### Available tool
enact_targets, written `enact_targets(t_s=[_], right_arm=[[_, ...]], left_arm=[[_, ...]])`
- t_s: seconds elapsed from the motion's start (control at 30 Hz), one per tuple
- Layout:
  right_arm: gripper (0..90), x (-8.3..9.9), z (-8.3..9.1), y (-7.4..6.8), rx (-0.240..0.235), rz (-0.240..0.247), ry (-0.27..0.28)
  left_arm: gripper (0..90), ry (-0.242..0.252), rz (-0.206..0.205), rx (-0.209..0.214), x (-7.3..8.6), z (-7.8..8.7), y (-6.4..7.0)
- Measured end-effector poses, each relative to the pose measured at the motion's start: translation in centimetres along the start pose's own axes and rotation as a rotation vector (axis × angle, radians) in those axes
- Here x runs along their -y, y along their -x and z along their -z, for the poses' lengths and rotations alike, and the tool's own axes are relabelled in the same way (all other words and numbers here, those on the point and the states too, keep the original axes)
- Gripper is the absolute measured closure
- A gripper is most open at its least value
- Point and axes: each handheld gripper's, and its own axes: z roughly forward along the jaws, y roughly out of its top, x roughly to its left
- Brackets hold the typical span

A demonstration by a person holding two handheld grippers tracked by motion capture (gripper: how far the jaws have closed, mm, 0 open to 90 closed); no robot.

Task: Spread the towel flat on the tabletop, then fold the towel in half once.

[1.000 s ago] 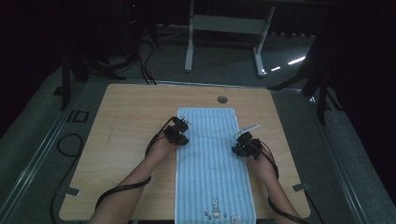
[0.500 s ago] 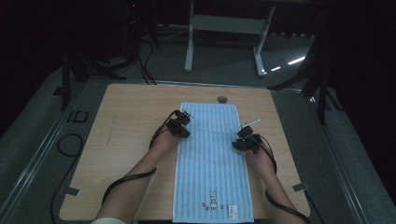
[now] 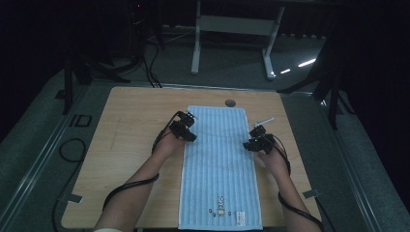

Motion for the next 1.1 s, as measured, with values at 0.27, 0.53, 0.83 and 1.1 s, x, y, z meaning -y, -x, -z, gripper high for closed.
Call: enact_targets(t_s=[0.27,0.53,0.83,1.1], right_arm=[[56.8,-2.0,1.1,2.6,0.031,-0.044,-0.006],[53.4,-3.1,-0.4,4.1,0.032,-0.102,-0.03],[53.9,-3.2,-3.2,4.0,0.026,-0.114,-0.11],[79.8,-3.4,-3.5,3.5,0.016,-0.069,-0.115]], left_arm=[[50.0,0.029,0.097,0.027,0.7,0.8,-2.2],[47.9,0.025,0.117,0.039,0.5,-0.6,-2.1],[50.7,0.005,0.15,0.039,0.6,-2.2,-2.5],[78.0,0.008,0.104,0.059,0.4,-2.4,-1.8]])
